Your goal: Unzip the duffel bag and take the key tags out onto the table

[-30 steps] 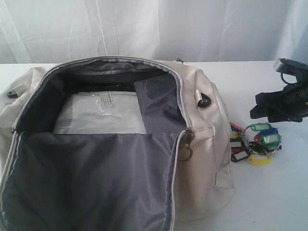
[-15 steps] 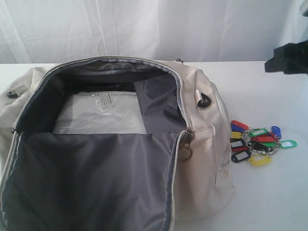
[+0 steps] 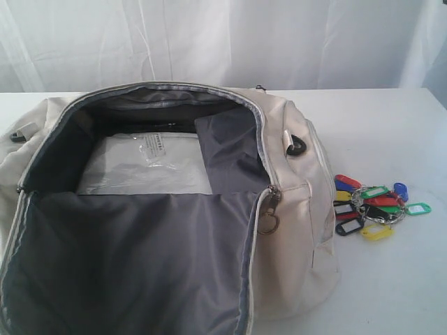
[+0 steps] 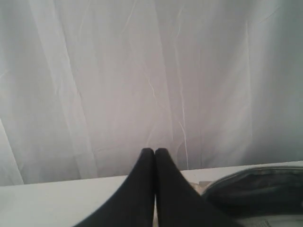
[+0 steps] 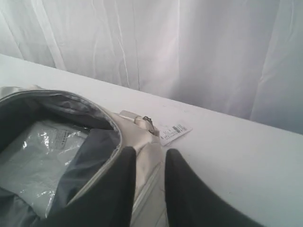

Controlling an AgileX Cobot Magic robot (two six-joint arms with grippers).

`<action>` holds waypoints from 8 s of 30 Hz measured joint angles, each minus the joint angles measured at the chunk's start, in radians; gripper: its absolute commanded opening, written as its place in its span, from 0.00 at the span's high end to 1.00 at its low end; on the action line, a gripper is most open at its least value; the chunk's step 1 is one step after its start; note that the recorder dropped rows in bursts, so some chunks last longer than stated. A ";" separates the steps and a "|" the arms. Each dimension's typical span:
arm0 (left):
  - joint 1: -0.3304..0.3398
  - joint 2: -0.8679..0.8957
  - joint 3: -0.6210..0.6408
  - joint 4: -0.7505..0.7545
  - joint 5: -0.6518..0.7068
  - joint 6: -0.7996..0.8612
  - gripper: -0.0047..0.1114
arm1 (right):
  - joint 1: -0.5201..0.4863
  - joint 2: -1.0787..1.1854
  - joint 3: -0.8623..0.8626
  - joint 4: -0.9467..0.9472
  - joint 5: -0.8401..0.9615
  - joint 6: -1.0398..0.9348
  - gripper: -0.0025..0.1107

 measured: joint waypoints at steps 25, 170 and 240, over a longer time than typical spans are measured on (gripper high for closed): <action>0.000 -0.166 0.173 -0.120 -0.225 -0.004 0.93 | 0.000 -0.756 0.723 0.178 -0.271 -0.027 0.90; 0.090 -0.481 0.534 -1.518 0.463 1.578 0.93 | 0.000 -0.760 0.978 -0.896 -0.697 0.944 0.90; 0.090 -0.481 0.534 -1.518 0.455 1.578 0.93 | 0.185 -0.931 1.053 -1.049 -0.540 0.941 0.90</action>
